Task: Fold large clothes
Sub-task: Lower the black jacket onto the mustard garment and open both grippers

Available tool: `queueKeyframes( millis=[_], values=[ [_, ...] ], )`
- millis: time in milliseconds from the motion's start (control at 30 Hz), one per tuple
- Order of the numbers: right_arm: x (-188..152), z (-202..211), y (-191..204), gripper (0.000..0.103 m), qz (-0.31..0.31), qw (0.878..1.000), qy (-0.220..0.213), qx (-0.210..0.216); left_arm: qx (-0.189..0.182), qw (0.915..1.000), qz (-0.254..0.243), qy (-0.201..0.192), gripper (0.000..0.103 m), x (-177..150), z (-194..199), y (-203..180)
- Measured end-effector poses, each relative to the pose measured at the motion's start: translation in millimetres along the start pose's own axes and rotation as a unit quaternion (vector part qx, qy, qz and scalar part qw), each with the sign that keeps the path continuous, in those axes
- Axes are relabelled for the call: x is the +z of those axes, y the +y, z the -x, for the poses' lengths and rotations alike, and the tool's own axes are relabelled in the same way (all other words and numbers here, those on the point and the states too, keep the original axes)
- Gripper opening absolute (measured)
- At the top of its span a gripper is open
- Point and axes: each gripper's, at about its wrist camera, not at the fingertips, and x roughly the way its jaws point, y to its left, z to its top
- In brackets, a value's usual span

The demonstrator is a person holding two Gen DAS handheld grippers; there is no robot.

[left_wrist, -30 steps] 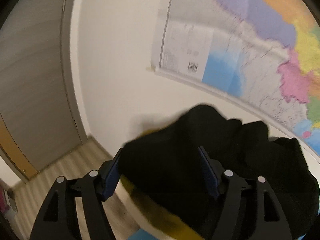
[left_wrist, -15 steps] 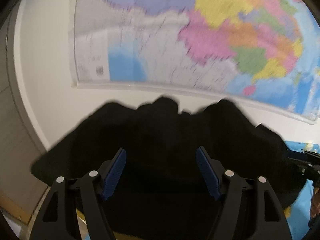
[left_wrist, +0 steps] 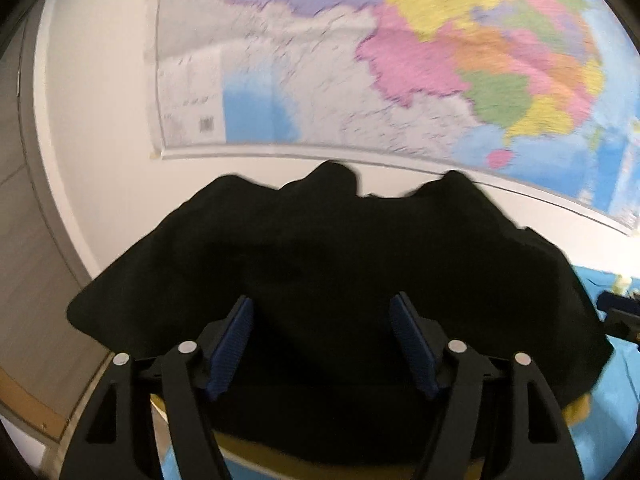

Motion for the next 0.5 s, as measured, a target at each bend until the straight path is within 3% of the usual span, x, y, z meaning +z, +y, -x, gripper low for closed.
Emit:
queueKeyframes(
  millis=[167, 333, 500],
  values=[
    [-9.7, -6.1, 11.6, 0.058, 0.022, 1.0, 0.015, -0.001, -0.048, 0.9988, -0.006, -0.005, 0.072, -8.3, 21.8, -19.2],
    [-21.4, -32.4, 6.2, 0.057, 0.019, 0.999, 0.047, -0.006, -0.048, 0.9984, -0.022, 0.021, 0.077, -22.4, 5.5, -36.2],
    [-19.8, -25.1, 8.2, 0.059, 0.014, 0.999, 0.039, -0.002, -0.054, 0.9981, -0.005, 0.029, 0.081, -20.6, 0.0, -31.0]
  ],
)
